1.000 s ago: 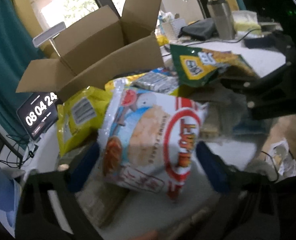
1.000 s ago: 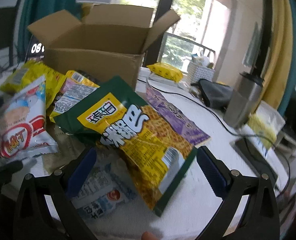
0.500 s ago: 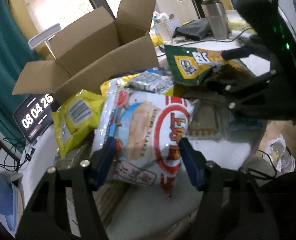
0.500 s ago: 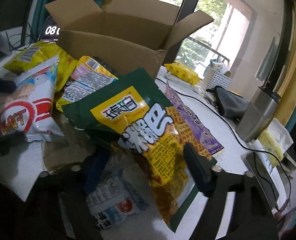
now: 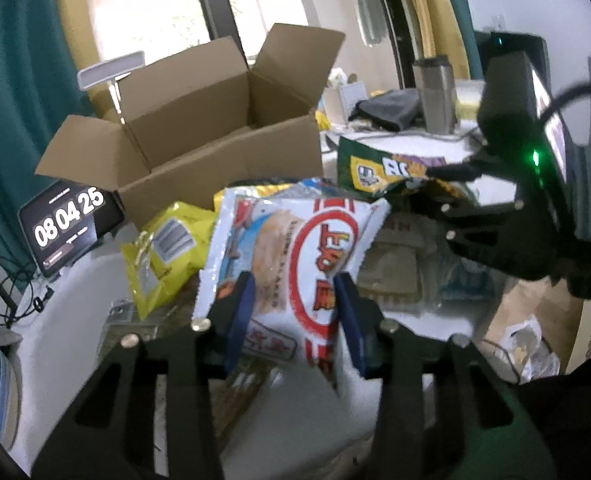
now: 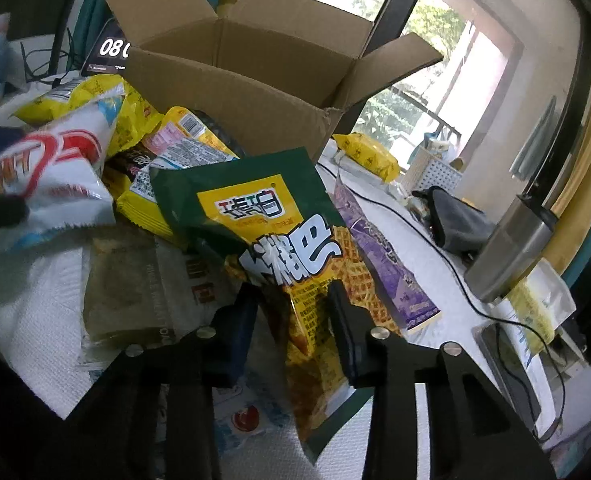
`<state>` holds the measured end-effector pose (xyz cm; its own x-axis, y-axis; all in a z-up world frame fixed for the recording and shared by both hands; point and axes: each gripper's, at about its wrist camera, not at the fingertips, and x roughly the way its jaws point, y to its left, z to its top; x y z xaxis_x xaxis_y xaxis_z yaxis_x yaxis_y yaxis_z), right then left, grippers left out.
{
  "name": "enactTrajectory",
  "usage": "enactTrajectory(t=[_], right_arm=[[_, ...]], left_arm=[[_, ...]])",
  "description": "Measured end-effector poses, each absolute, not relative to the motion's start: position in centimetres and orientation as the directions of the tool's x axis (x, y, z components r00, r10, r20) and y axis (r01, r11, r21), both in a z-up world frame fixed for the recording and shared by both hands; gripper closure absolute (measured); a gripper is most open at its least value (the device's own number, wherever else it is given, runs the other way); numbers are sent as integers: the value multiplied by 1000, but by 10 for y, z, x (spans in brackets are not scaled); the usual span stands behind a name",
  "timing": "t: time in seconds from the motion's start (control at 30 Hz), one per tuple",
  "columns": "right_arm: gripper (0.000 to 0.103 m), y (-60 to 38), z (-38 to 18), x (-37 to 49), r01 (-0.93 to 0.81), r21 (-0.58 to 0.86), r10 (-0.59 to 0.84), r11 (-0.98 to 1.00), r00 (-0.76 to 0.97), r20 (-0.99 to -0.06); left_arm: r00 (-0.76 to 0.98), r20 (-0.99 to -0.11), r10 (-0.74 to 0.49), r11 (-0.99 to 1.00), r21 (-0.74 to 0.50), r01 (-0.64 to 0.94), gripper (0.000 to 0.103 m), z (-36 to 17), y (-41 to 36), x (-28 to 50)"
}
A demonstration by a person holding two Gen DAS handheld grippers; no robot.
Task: Organize snacks
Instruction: 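Lift both held bags up toward the open cardboard box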
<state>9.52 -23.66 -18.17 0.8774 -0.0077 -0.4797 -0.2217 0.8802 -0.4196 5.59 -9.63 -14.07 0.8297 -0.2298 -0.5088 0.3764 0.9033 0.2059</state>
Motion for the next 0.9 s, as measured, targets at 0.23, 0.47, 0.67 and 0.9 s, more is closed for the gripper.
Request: enactTrajectory(t=[0.23,0.47,0.67,0.9], right_arm=[[75,-233,-172,89,-216,-428,3,878,895,-447],[78,-229,-164,85,-217,-422,19,880,905,-425],[79,-225,-167,86,-234,-419,30,877,898,-439],[79,-225,-171,85,-266,-410,57,872,889,-455]], left_arm=[[853,-451,-263,922,142,360,71,-122,-84,49],[858,-461,-227,951,87,298,70,-115,-64,55],[826,-544,-146,962,117,246,37,-145,-64,75],[867,-497,-37,954,241,179,8,-154,-70,81]])
